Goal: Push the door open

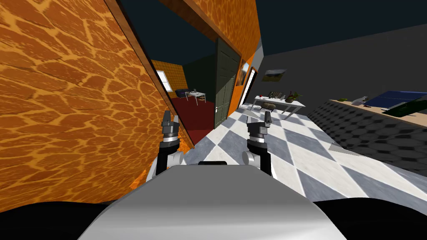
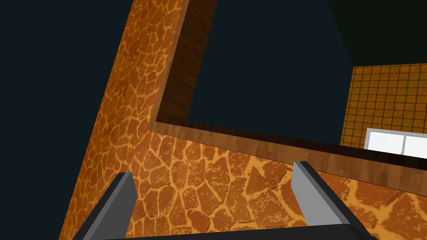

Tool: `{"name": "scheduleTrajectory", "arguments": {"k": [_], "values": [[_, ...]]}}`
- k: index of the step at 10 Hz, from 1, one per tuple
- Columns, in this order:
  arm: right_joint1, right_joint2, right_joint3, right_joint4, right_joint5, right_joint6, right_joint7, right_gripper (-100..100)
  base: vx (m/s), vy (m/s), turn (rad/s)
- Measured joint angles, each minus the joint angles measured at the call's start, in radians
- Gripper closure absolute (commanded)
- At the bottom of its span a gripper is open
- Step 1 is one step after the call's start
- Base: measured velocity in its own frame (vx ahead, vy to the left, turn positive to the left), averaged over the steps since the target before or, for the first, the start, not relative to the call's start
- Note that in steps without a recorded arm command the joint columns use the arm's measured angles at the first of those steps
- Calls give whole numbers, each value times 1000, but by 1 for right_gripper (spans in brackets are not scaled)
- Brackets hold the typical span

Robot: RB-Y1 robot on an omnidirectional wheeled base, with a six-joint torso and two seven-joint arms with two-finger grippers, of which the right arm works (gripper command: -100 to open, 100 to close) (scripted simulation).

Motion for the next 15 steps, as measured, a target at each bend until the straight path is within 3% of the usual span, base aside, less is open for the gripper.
{"name": "scheduleTrajectory", "arguments": {"k": [2,11,15], "values": [[-7,-22,10,34,3,-14,-9,-100,195,-24,4],[-97,-77,88,237,39,-62,-27,-100,155,-38,3],[-122,-94,124,316,55,-86,-37,-100,100,-38,2]]}}
